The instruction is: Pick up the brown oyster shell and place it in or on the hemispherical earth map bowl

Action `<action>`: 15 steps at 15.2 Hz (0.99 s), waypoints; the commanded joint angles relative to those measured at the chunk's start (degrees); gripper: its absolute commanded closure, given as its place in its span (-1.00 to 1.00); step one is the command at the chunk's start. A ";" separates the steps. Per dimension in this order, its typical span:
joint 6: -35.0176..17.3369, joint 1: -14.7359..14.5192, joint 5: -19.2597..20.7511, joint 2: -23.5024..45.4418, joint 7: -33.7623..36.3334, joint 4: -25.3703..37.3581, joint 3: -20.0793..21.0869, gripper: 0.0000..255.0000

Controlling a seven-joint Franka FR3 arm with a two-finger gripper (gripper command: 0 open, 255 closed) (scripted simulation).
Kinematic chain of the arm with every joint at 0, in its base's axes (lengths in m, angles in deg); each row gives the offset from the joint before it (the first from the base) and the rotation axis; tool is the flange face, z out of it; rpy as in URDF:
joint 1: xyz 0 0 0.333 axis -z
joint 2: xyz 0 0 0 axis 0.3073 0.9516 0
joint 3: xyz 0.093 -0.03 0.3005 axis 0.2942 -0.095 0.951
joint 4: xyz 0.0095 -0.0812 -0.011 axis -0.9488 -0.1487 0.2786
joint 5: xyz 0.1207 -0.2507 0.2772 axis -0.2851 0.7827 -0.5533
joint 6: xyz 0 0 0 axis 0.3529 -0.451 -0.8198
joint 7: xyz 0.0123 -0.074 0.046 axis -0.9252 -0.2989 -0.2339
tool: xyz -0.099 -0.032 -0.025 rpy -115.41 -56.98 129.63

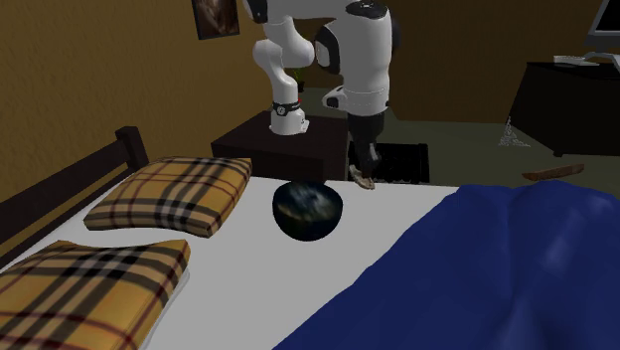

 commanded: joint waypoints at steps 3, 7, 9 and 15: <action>-3.75 5.52 -1.45 -5.68 -3.45 -9.85 0.58 1.00; -6.98 11.02 -3.11 -10.99 -7.79 -18.64 0.92 1.00; -8.31 13.63 -3.94 -13.38 -10.17 -22.44 0.97 1.00; -11.62 16.59 -4.30 -14.86 -13.29 -27.43 0.38 1.00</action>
